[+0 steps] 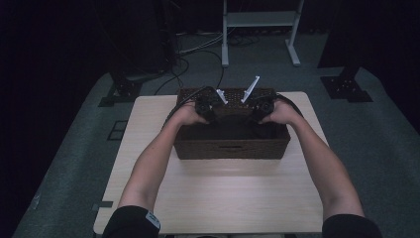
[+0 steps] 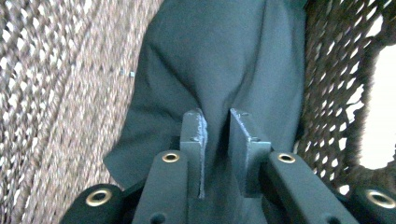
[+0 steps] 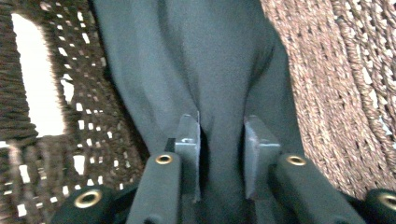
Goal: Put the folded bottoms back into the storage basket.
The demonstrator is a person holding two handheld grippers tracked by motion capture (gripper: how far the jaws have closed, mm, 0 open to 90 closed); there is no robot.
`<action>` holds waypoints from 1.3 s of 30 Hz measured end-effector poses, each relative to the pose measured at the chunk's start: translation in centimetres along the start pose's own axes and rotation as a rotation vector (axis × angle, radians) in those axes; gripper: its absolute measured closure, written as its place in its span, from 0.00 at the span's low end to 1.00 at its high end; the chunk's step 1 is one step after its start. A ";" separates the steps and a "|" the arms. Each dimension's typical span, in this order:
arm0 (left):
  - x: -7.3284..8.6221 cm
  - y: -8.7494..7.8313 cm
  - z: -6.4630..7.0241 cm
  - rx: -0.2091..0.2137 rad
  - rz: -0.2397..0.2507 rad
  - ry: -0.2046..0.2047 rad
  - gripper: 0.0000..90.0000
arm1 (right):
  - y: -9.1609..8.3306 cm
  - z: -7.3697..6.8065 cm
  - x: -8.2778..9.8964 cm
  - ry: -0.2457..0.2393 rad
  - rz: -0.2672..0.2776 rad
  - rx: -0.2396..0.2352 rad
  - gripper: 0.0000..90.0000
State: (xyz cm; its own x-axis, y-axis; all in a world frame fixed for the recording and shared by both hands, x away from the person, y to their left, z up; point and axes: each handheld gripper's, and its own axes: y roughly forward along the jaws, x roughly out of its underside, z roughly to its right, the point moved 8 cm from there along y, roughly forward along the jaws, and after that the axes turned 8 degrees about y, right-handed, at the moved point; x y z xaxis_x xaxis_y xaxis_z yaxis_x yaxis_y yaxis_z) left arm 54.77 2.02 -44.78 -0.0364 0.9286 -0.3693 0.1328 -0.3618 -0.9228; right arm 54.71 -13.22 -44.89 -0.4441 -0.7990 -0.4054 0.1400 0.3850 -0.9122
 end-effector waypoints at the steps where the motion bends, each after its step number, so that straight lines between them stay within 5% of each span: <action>1: 0.0 0.0 0.0 0.000 0.000 0.000 0.80 | 0.0 0.0 0.0 0.000 0.000 0.000 0.75; 4: 0.6 0.5 0.0 0.001 -0.036 -0.015 0.73 | -0.2 0.3 0.3 0.034 0.006 0.005 0.66; 12: 0.6 0.3 -0.1 -0.018 -0.032 -0.032 0.58 | -0.4 0.4 0.5 0.051 0.014 0.009 0.54; 20: 0.7 -0.4 -0.3 -0.023 0.017 -0.090 0.43 | -0.8 0.6 0.9 0.081 0.047 0.001 0.43; 39: 0.0 -2.1 0.9 -0.017 0.097 -0.122 0.37 | -3.3 -0.2 1.9 0.098 0.129 0.009 0.40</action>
State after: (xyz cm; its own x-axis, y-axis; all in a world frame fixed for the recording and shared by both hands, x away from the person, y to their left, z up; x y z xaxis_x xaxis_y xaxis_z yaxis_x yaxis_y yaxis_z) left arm 53.62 2.71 -42.90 -0.1429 0.8720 -0.4682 0.1578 -0.4470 -0.8805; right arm 53.20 -15.87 -42.60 -0.5059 -0.6940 -0.5123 0.2092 0.4774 -0.8534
